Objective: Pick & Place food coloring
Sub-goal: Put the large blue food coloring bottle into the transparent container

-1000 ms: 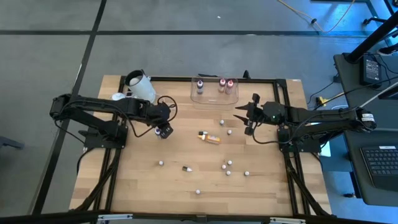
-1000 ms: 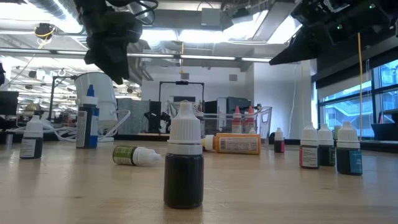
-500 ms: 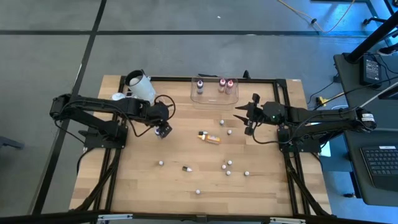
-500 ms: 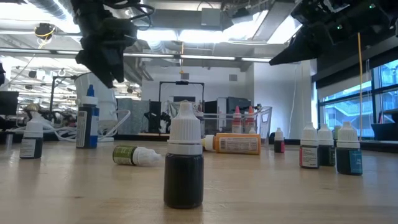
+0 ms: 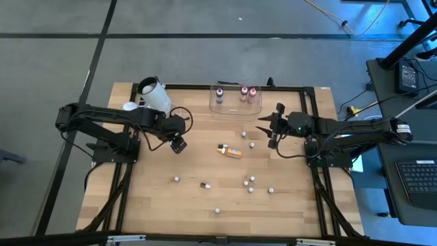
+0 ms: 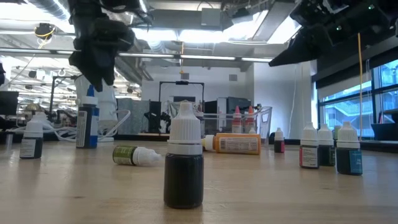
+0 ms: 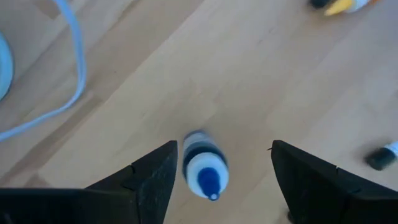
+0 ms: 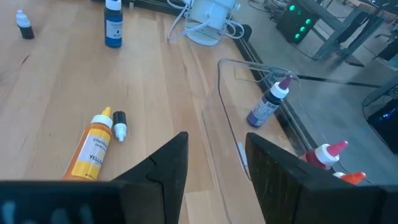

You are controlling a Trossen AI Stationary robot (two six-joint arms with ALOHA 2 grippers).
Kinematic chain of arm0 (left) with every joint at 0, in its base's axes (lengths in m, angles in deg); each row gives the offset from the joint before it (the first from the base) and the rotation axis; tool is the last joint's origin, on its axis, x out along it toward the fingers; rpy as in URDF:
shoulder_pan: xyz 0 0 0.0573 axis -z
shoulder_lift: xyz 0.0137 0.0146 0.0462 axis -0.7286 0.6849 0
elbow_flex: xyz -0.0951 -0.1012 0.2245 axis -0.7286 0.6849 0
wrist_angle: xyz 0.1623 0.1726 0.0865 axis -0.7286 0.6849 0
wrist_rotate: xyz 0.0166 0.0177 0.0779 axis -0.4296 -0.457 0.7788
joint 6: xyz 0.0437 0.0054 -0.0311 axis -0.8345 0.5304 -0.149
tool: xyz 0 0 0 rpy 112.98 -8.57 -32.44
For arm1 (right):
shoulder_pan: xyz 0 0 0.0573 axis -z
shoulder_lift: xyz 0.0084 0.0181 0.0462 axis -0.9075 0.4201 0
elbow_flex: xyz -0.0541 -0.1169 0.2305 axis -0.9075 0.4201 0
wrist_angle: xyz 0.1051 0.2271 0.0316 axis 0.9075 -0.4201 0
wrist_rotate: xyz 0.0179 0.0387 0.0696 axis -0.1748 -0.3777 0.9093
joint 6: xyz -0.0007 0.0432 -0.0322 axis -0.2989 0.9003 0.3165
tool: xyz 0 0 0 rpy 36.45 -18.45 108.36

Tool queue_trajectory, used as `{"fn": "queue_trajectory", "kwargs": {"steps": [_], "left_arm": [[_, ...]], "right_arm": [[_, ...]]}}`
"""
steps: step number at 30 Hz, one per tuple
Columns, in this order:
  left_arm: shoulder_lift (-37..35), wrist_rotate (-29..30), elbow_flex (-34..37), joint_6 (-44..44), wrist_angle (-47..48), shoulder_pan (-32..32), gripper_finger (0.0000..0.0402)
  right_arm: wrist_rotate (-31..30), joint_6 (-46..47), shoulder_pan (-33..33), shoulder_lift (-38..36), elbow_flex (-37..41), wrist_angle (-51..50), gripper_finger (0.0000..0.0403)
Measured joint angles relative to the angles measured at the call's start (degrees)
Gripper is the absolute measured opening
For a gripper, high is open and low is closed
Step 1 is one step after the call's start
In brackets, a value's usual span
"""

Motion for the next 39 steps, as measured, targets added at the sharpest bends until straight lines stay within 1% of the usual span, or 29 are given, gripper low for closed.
{"fn": "queue_trajectory", "kwargs": {"steps": [2, 12, 16, 20, 23, 32, 39], "left_arm": [[0.94, -0.2, 0.06, 0.97, 1.18, 0.0, 0.0253], [5.86, -3.5, 0.06, 1.02, 1.18, 0.42, 0.0253], [6.82, -4.81, 0.06, 0.97, 1.89, 0.42, 0.0253], [6.76, -4.91, 0.04, 1.01, 2.25, 0.42, 0.0251], [6.76, -4.89, 0.04, 0.97, 2.33, 0.42, 0.0239], [6.76, -4.8, 0.04, 0.99, 2.49, 0.42, 0.0177], [6.76, -4.8, 0.04, 0.94, 2.71, 0.42, 0.0152]], "right_arm": [[0.0, 0.0, 0.0, 0.63, 0.0, -0.08, 0.0163], [0.0, -1.58, 0.07, 3.24, 0.04, 0.54, 0.0163], [0.0, -1.67, 0.07, 3.52, 0.04, 0.99, 0.0163], [0.0, -1.73, 0.07, 3.58, 0.04, 0.93, 0.0163], [-0.02, -1.73, 0.07, 3.58, 0.04, 1.0, 0.0163], [-0.01, -1.7, 0.07, 3.58, 0.04, 1.05, 0.0163], [-0.01, -1.7, 0.07, 3.57, 0.04, 1.1, 0.0163]]}}
